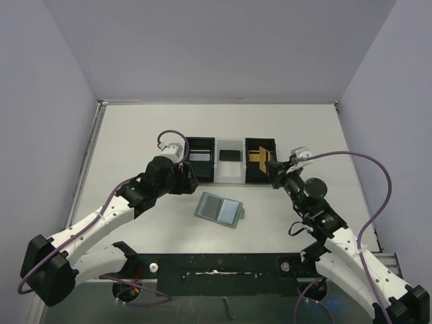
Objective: Take the credit cards out of the card holder
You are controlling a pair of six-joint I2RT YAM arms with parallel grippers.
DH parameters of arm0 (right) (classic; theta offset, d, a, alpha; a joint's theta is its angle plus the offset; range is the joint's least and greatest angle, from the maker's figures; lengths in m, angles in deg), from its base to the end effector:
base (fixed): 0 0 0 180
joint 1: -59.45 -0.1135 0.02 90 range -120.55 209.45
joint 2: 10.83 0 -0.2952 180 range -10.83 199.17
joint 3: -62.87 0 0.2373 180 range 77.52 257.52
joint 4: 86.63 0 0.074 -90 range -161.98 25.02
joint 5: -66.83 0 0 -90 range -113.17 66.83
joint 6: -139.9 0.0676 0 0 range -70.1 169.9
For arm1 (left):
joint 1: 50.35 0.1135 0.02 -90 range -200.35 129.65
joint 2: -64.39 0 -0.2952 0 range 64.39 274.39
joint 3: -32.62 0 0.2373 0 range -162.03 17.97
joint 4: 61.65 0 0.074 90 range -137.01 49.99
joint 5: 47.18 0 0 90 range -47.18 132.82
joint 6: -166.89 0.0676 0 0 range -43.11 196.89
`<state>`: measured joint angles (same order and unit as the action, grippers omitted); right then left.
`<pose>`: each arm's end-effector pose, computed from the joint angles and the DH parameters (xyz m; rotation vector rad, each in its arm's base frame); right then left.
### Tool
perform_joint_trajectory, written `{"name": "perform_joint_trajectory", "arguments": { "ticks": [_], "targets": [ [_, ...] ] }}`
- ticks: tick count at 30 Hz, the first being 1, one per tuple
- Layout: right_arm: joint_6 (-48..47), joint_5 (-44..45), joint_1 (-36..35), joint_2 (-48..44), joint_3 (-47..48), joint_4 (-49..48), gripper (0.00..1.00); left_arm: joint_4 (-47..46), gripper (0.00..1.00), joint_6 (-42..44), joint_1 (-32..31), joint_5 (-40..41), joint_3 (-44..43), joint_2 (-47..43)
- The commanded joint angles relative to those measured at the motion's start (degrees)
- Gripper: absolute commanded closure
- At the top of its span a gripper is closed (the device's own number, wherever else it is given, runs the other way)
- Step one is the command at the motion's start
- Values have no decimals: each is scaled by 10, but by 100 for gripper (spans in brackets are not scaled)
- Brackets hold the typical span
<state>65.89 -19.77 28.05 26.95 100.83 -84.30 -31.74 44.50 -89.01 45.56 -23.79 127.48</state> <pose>0.1432 0.0827 0.2898 -0.1734 1.6313 0.5901 0.1861 -0.1447 0.2648 0.0974 2.2807 -0.6228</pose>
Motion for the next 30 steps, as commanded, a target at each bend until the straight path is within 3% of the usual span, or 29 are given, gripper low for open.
{"name": "perform_joint_trajectory", "arguments": {
  "ticks": [1, 5, 8, 10, 12, 17, 21, 30],
  "targets": [
    [-117, -16, 74, 18, 56, 17, 100, 45, 39, 46, 27, 48, -5, -27],
    [-74, -140, 214, 70, 93, 34, 100, 69, 35, 72, 70, 52, -9, -33],
    [-28, -277, 297, 112, 90, -32, 100, 71, 32, 91, 117, 30, -7, -29],
    [-41, -343, 313, 141, 99, -58, 99, 69, 32, 95, 145, 17, -4, -28],
    [-120, -396, 303, 171, 120, -43, 99, 57, 32, 93, 154, 7, 3, -30],
    [-412, -320, 221, 236, 189, 99, 100, 51, 32, 95, 155, 7, 3, -23],
    [-602, -353, 218, 299, 266, 257, 100, 65, 32, 94, 155, 29, -2, -16],
    [-718, -337, 205, 406, 326, 288, 100, 68, 32, 95, 156, 45, -4, -15]
  ]
}}
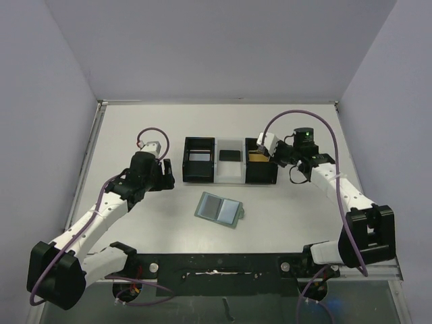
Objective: Take the credit cards out of the card holder
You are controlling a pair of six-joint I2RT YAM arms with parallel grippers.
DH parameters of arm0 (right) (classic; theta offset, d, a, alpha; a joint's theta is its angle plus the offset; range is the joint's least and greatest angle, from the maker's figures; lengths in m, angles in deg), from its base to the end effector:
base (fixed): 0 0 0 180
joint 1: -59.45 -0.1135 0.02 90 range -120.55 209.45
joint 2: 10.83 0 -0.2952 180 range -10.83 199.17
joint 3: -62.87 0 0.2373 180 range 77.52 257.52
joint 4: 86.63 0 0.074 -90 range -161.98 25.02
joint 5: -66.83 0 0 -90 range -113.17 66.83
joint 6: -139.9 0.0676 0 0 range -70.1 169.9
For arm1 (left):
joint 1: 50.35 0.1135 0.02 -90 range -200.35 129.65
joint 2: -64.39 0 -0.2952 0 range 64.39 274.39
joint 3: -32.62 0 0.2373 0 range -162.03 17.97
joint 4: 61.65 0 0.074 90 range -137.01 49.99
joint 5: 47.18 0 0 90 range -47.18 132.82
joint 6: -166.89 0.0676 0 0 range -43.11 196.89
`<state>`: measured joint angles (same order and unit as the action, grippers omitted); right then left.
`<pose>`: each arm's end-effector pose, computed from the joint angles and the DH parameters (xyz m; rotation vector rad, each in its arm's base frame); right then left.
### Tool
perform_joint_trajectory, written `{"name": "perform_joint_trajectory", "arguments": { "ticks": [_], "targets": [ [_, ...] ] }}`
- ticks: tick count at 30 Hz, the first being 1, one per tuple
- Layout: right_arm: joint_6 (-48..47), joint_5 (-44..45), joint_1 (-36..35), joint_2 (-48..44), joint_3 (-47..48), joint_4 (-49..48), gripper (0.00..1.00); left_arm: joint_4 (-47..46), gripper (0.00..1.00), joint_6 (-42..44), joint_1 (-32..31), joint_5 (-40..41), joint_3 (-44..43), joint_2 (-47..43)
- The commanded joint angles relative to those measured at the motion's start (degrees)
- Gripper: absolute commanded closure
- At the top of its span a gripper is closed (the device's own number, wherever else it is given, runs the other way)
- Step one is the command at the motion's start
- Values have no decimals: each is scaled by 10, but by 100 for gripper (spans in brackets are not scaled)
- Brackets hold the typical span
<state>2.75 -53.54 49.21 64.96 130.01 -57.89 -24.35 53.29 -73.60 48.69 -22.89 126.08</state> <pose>0.2766 0.0847 0.2836 -1.2619 1.7155 0.2131 0.2034 -0.0799 0.2507 -0.0588 2.3421 -0.2901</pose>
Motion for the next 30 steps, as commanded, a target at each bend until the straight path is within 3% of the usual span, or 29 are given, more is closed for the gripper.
{"name": "perform_joint_trajectory", "arguments": {
  "ticks": [1, 23, 30],
  "targets": [
    [-96, 0, -7, 36, 37, 27, 100, -6, 32, 8, 2, 14, -14, 0],
    [-126, 97, -40, 216, 133, -45, 100, -5, 31, 15, 6, 7, -15, -7],
    [-127, 116, -48, 254, 123, -85, 98, -1, 31, 18, 9, 2, -19, -3]
  ]
}}
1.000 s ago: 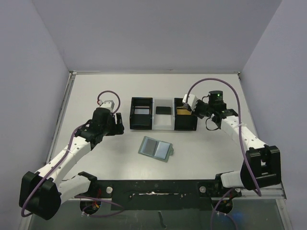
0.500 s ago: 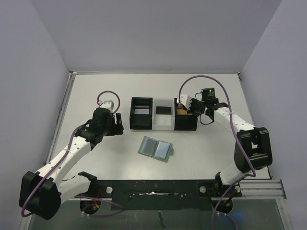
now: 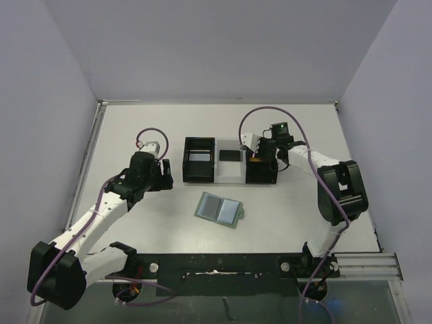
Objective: Take the credit cards out of the card holder
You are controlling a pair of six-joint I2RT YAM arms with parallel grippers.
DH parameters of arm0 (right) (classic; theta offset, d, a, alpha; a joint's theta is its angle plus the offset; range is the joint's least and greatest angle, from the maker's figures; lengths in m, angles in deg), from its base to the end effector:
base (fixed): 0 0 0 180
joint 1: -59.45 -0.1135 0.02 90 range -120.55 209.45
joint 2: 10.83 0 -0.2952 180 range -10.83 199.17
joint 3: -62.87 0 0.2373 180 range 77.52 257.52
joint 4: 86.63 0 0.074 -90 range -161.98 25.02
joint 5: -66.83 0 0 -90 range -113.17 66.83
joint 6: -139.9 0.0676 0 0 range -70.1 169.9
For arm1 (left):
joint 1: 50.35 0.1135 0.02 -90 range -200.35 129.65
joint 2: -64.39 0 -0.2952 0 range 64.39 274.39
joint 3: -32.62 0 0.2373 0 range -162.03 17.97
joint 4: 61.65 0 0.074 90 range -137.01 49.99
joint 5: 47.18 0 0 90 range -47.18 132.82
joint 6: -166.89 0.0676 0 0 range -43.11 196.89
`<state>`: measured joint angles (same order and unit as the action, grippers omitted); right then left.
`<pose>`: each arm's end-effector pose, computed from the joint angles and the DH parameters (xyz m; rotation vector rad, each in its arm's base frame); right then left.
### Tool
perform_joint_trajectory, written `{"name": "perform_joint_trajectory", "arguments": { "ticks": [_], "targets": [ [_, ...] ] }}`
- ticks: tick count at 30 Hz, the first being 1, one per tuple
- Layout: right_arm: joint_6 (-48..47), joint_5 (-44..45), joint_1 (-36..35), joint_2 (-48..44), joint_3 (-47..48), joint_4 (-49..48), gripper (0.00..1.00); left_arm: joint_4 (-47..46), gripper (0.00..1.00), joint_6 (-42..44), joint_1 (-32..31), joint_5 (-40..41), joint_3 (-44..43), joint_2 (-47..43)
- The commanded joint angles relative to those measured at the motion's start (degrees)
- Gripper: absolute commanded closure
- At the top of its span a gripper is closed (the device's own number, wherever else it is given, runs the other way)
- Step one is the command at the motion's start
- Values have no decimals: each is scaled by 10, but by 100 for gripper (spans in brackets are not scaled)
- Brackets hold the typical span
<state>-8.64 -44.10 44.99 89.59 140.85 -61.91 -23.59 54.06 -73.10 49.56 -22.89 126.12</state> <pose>0.3677 0.1198 0.2127 -1.5150 1.7648 0.0557 0.2033 -0.0767 0.2492 -0.0600 2.3505 -0.2563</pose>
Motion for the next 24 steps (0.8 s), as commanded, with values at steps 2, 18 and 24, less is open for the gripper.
{"name": "perform_joint_trajectory", "arguments": {
  "ticks": [2, 18, 24],
  "targets": [
    [-19, 27, -7, 12, 13, -46, 97, -8, 31, 11, 5, -3, -17, -8],
    [-58, 61, -18, 30, 5, -8, 75, -7, 31, 16, 5, -26, -20, 22],
    [-52, 61, -19, 28, 12, 2, 64, -7, 31, 16, 5, -27, -20, 24]
  ]
}}
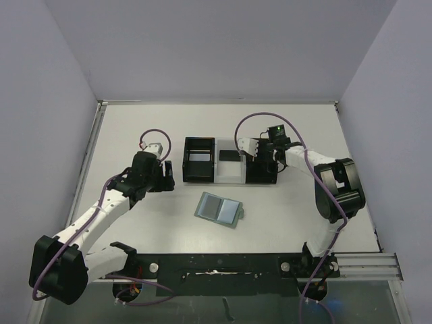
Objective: Take the credit cards out of the card holder
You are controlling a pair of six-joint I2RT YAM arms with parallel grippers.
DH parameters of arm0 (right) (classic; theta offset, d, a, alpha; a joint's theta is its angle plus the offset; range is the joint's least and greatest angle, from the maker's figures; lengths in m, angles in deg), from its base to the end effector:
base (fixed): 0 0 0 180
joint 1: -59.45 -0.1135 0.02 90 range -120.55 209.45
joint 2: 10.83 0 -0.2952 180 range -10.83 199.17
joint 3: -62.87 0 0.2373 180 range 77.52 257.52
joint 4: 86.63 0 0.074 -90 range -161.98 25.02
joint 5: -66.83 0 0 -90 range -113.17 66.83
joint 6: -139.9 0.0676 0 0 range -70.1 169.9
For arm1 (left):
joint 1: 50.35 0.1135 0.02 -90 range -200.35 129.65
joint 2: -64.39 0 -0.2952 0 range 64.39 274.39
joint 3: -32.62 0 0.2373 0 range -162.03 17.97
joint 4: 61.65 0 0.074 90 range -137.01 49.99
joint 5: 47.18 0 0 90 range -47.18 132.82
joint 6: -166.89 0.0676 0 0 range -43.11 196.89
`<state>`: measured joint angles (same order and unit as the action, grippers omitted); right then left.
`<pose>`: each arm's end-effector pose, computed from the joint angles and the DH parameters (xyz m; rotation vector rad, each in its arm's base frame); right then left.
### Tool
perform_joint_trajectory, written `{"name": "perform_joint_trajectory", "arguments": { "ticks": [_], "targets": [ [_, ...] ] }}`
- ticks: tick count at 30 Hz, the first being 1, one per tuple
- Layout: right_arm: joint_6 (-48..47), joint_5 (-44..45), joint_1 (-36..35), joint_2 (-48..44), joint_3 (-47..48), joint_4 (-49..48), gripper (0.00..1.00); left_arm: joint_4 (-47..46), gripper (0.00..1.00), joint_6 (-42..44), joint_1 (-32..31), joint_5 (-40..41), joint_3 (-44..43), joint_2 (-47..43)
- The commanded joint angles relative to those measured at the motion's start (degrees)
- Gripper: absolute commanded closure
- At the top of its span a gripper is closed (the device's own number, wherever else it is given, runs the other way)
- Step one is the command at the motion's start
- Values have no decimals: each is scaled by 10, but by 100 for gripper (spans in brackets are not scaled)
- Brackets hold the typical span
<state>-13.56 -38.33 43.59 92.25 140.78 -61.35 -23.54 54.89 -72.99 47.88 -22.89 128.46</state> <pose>0.3706 0.1237 0.1927 -1.6257 1.7804 -0.0562 0.2077 -0.0802 0.2409 -0.0287 2.3974 -0.2637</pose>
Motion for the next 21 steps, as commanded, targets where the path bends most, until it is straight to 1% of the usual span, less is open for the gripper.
{"name": "perform_joint_trajectory", "arguments": {
  "ticks": [1, 3, 7, 16, 21],
  "targets": [
    [-1, 3, -5, 0, 13, -4, 62, -8, 31, 9, 4, -12, -20, 2],
    [-1, 4, -4, -2, 13, -5, 58, -8, 31, 9, 4, -12, -20, 3],
    [6, 5, -5, -1, 15, -9, 55, -8, 31, 9, 4, -13, -21, 7],
    [17, 6, -4, 2, 23, -11, 54, -8, 31, 10, 4, -17, -21, 9],
    [54, 3, -4, -19, 23, -40, 52, -8, 31, 10, 4, -17, -20, 9]
  ]
}}
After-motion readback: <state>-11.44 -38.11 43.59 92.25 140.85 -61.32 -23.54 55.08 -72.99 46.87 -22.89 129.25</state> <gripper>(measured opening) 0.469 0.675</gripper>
